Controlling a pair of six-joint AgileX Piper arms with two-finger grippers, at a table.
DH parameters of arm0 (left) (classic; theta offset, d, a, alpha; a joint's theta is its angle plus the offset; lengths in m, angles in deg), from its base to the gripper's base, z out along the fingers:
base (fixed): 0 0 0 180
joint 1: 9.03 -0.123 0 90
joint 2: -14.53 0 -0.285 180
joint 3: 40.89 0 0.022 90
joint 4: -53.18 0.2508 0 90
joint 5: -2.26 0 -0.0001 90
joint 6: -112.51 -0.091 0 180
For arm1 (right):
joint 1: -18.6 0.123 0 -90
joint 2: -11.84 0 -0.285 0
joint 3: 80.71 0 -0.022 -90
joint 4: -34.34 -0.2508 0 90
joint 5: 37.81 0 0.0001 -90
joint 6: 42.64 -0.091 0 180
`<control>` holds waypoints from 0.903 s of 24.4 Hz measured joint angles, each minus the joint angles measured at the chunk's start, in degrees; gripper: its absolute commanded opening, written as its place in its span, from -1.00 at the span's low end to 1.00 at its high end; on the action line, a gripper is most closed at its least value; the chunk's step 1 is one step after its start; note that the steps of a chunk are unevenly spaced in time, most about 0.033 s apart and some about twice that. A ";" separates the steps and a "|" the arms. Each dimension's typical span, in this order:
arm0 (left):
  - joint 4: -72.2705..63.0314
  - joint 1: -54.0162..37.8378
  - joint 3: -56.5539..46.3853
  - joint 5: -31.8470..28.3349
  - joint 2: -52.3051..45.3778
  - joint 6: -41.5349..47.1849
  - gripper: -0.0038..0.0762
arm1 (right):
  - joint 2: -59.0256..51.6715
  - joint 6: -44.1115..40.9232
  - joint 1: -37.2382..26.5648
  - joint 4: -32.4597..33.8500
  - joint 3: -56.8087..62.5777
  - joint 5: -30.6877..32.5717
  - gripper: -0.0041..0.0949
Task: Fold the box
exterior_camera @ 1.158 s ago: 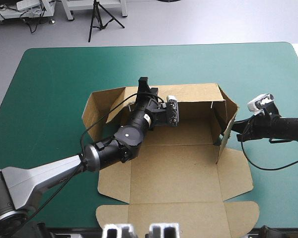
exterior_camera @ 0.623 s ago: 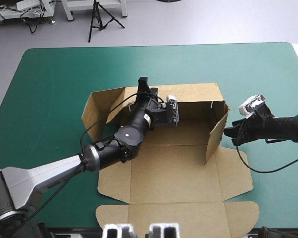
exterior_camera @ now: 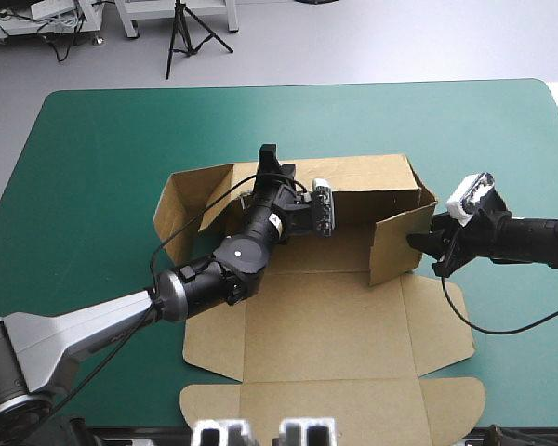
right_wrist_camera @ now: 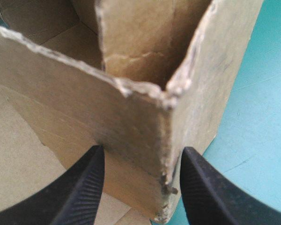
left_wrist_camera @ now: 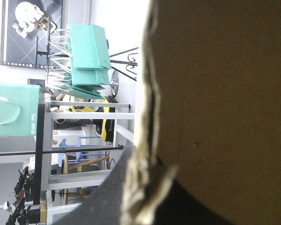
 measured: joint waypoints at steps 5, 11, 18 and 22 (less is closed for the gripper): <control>0.00 0.00 0.00 -0.22 0.00 0.00 -0.92 | 0.18 0.41 0.00 -1.97 0.00 0.76 0.04; 0.06 0.00 0.00 0.02 0.00 0.00 -0.92 | 2.96 0.48 0.00 -7.89 0.00 1.15 0.03; 0.06 0.00 0.00 -0.64 0.11 0.00 -0.92 | 7.47 4.89 4.56 -11.88 0.00 -3.28 -0.13; 0.02 -0.27 0.00 -0.53 0.11 0.00 -0.92 | 8.20 8.75 8.62 -16.06 0.00 -11.53 -0.73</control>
